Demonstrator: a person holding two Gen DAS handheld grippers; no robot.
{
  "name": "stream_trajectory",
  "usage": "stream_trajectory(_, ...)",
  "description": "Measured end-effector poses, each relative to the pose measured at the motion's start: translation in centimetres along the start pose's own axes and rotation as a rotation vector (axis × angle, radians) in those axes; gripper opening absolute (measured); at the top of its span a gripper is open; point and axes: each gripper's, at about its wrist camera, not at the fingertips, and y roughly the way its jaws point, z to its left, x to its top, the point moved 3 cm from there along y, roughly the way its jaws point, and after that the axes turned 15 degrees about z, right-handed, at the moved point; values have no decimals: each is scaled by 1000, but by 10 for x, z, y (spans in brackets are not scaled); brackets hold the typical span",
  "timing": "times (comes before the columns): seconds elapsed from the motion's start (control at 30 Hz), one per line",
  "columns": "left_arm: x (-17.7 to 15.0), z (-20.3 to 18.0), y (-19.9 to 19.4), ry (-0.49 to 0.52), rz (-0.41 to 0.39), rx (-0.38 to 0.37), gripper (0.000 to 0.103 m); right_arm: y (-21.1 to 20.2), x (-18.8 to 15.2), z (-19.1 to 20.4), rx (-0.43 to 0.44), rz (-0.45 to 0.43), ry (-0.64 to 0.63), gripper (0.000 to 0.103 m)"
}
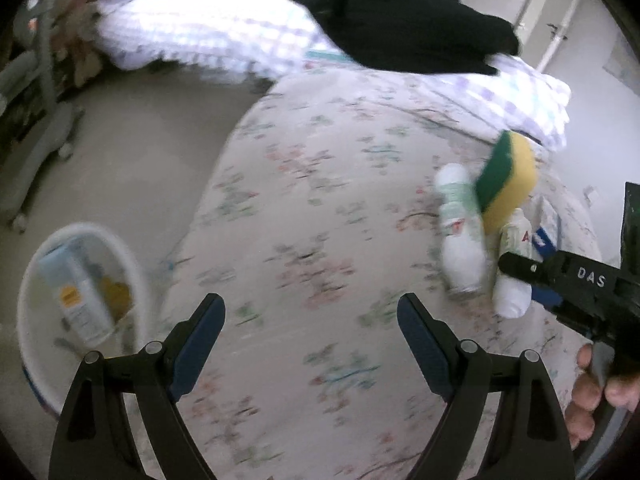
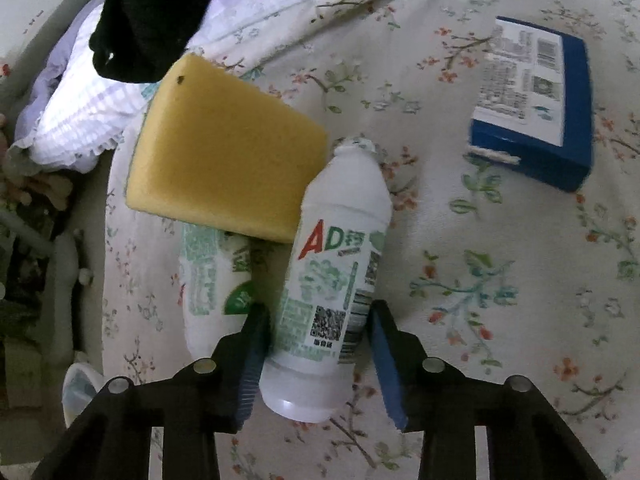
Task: Collect trash
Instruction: 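Grasp a white AD milk bottle with each tool on the bed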
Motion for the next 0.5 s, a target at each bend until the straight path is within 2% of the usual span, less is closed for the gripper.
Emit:
stream_trajectory(0.13,10,-35,11,80,-27,-9,90,-19,-1,-10,-15,-12,-3,42)
stream_trajectory(0.4,21,-80,24,147,-90,-120,89,-60,-4,-40,-85,-66,-43,42)
stream_trajectory(0.5,25,-89,33,146,-92,-148,79,-67,-5,-55,-110,-67,-44,42)
